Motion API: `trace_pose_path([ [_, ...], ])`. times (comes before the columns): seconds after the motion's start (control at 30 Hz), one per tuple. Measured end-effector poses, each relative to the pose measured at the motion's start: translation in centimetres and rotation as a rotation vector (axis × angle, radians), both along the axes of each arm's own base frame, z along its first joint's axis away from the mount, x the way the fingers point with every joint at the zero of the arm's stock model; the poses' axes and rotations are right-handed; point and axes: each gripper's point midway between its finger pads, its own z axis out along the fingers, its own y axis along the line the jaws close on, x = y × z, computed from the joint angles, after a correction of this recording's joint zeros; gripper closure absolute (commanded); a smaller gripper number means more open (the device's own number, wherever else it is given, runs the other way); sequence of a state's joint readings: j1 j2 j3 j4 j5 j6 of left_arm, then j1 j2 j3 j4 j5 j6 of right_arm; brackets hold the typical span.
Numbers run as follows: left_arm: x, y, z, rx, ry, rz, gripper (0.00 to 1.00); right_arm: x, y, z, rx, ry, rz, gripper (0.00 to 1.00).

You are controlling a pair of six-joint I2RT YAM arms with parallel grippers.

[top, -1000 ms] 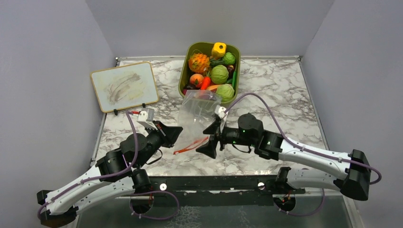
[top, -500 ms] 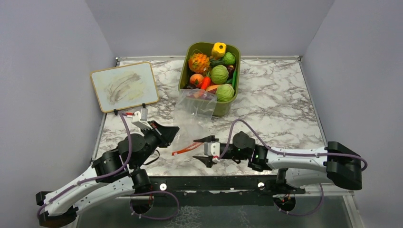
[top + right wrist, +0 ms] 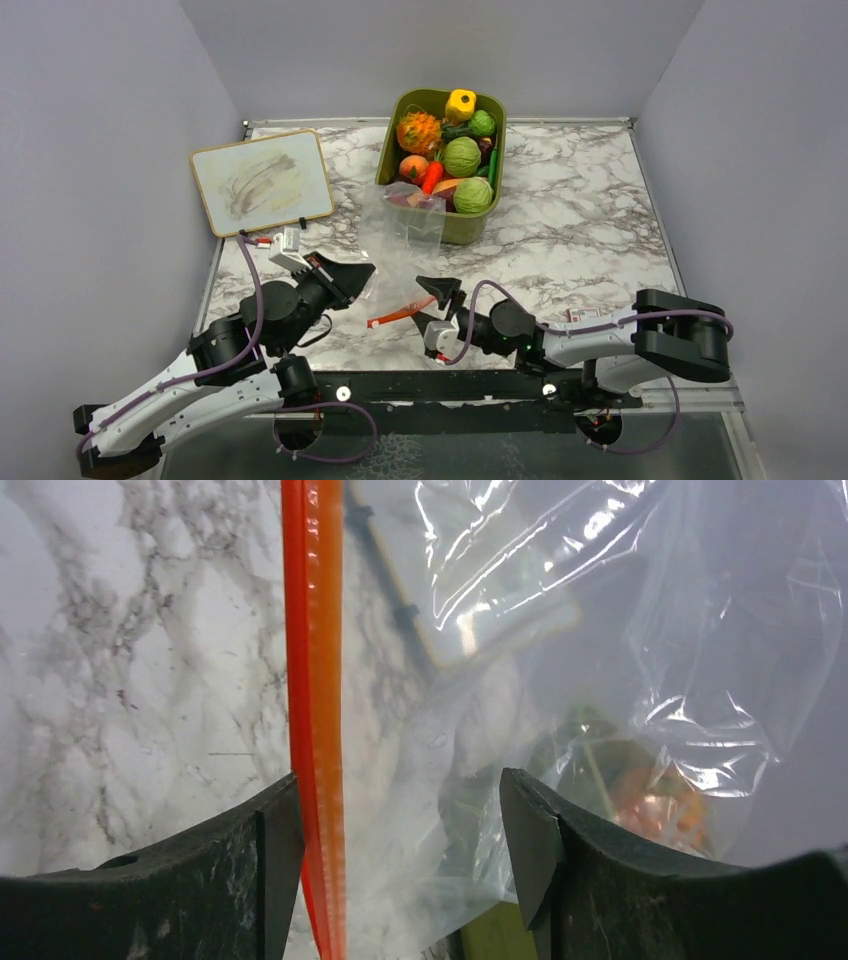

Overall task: Place the food in the zip-top bag and seal the zipper
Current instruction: Open the zipper of the food storage bag at the center of the board.

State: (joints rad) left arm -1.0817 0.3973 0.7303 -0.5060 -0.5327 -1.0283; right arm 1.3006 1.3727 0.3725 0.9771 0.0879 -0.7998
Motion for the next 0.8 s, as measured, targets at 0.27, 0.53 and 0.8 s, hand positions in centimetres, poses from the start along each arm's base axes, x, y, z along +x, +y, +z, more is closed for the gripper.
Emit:
trace_pose_path([
  [0.27,-0.1,0.3,1.0,-0.040,0.005,0.014,1.00,1.9,-1.2,1.6,0.094,-0.078,-0.130,0.71],
  [0.53,-0.2,0.8,1.1,-0.065,0.015,0.029,1.00,1.9,-2.1,2.5,0.162,-0.091,-0.164,0.99],
  [0.8,-0.2,2.1,0.9,-0.078,0.005,0.063,0.56,1.5,-2.2,2.8,0.212,0.002,-0.156,0.99],
])
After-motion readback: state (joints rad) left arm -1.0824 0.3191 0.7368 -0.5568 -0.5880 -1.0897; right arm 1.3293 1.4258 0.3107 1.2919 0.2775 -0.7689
